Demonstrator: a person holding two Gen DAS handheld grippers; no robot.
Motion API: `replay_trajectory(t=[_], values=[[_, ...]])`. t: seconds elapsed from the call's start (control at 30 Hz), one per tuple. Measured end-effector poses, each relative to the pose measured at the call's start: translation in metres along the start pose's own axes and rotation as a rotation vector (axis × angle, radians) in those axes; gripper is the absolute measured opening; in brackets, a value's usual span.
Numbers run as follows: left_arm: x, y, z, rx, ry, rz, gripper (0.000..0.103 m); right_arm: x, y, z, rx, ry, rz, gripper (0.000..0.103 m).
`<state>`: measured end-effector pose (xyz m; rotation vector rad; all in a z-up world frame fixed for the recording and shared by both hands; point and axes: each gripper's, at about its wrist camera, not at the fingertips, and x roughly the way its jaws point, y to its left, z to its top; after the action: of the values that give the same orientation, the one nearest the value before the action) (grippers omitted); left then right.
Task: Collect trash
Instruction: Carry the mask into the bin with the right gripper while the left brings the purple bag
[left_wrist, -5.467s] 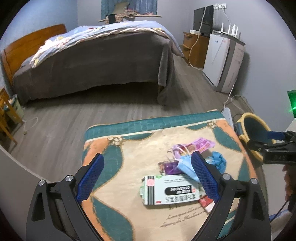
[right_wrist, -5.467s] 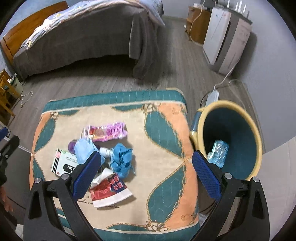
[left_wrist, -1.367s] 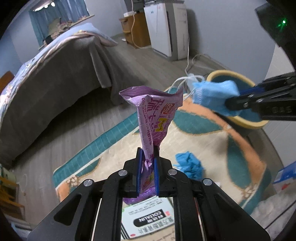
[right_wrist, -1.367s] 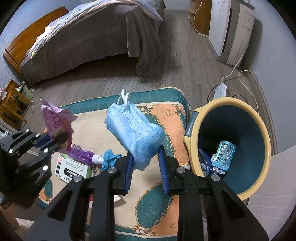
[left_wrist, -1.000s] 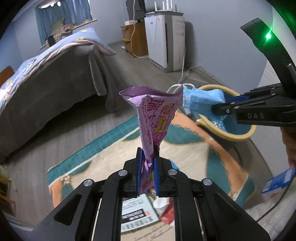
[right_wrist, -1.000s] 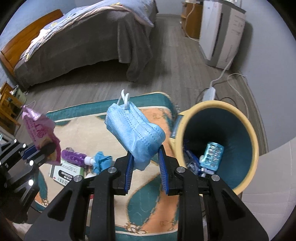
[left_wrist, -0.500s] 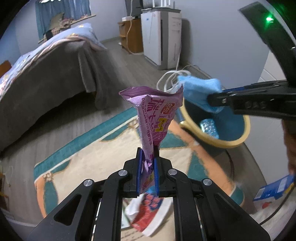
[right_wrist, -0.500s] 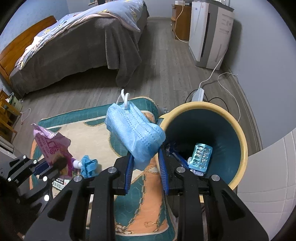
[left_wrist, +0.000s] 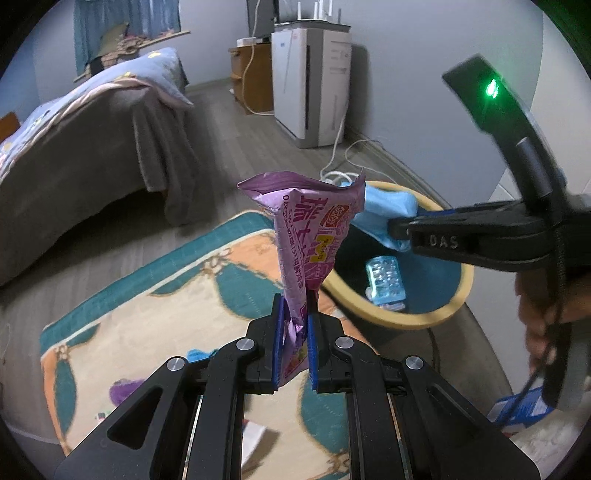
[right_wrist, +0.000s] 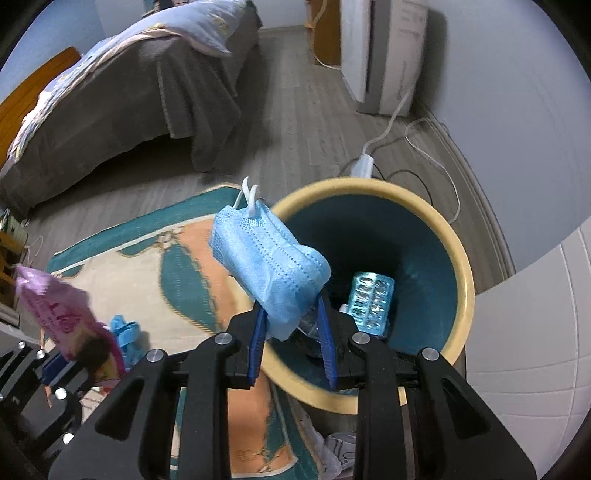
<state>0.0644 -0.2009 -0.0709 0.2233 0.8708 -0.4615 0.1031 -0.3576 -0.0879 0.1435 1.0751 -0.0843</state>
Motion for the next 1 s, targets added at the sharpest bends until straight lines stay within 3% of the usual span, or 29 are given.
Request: replay_trajectory(t=[0.43,0.6,0.83,0.93,1.0], values=[[0.034,-0.026,0.016,0.024,0.054,-0.049,0.012,0.043,-0.076,-0.006,0.232,0.086,-0.036,0.025],[0.054,-0.036,0.029,0.057,0.071,-0.053,0.012,0.037,-0.084,-0.002,0.274,0.054,-0.029,0.025],[0.058,-0.047,0.053,0.061,0.007,-0.108,0.012,0.028,-0.094,0.001,0.324,0.016,-0.046,0.027],[0.06,-0.051,0.06,0.071,0.003,-0.097,0.017,0.026,-0.098,0.001,0.336,0.007,-0.065,0.028],[0.061,-0.051,0.061,0.059,0.009,-0.08,0.029,0.025,-0.1,0.001,0.338,0.003,-0.078,0.032]])
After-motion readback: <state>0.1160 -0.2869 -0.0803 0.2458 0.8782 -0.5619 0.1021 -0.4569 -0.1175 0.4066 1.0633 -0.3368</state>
